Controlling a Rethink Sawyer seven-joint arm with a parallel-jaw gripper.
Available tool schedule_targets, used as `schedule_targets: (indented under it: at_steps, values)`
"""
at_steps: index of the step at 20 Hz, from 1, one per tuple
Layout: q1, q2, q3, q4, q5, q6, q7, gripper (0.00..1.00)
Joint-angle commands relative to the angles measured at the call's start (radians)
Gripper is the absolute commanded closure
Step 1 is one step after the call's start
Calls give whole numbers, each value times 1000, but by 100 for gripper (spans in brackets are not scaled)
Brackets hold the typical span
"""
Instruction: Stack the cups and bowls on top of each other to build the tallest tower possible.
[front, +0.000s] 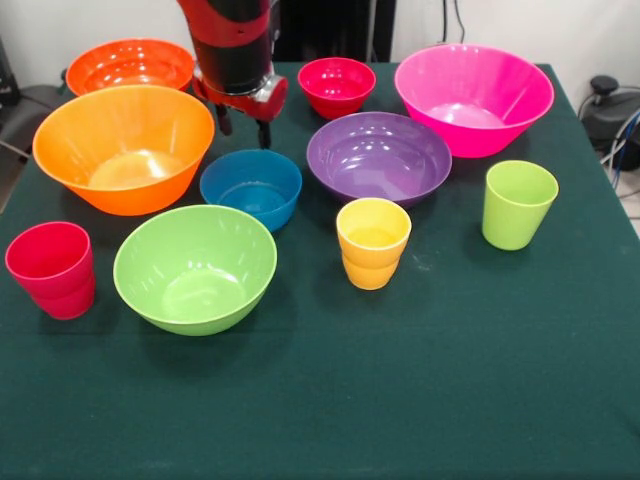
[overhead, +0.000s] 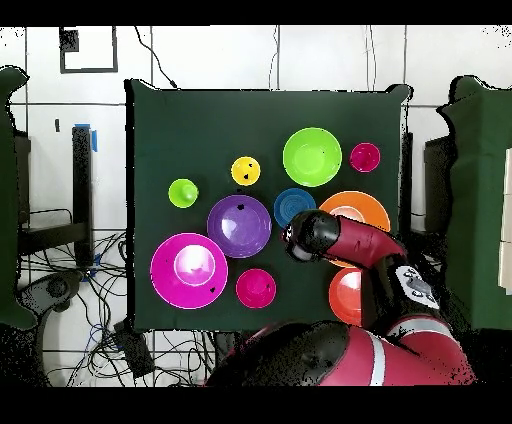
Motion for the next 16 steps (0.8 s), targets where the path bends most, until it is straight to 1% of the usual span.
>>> schedule_targets:
  at_steps: [1, 7, 11, 16]
  values:
    - [7, -80, 76, 47, 57, 97, 74, 0]
    - [15, -124, 70, 75, 72, 116, 72, 0]
    - [21, -115, 69, 59, 80, 119, 75, 0]
    - [28, -85, 70, 25, 85, 100, 78, 0]
